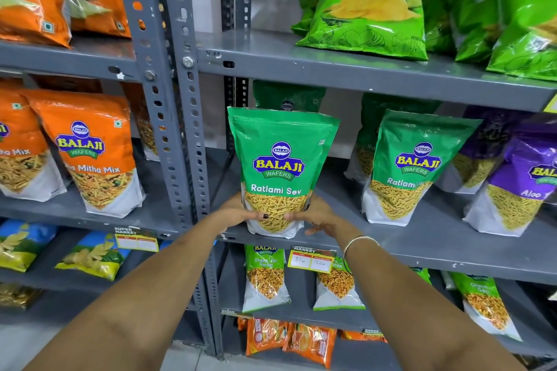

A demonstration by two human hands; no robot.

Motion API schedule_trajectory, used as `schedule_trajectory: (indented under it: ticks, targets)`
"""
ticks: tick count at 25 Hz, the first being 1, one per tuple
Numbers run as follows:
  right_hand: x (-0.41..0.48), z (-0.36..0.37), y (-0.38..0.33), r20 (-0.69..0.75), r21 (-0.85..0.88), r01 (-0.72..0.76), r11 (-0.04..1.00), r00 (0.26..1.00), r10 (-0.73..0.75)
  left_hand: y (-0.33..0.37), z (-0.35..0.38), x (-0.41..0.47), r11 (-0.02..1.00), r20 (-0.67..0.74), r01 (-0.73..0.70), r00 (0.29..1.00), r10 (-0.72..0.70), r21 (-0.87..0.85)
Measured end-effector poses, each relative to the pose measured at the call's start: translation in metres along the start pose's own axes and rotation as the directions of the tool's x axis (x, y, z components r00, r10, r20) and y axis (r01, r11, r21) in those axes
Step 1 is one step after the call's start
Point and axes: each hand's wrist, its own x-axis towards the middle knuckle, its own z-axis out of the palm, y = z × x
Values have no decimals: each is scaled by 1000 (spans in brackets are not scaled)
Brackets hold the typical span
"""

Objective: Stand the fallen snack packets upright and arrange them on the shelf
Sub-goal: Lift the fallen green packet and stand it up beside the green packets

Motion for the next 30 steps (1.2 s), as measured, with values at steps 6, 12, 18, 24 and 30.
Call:
schedule_trajectory:
  ticks: [6, 12, 18, 24, 30]
  targets:
    - [2, 1, 1, -8, -12, 7, 1000, 1000, -7, 1, 0, -2, 1000, 24, -20, 999, 20, -19]
    - [2, 2, 1, -17, -36, 25, 999, 1000, -26, 9, 0, -6, 999, 45, -26, 999, 28, -40]
    - [-2, -1, 1, -41, -33, 27, 999, 999, -29, 5, 1, 1, 998, 55, -33, 998, 36, -54]
    - [0, -2, 3, -45, -37, 17, 999, 999, -18, 7, 4, 3, 997, 56, -55, 997, 58, -54]
    - [-6, -13, 3, 20, -52, 38, 998, 999, -37, 13, -8, 3, 964, 176, 106, 973, -151, 244]
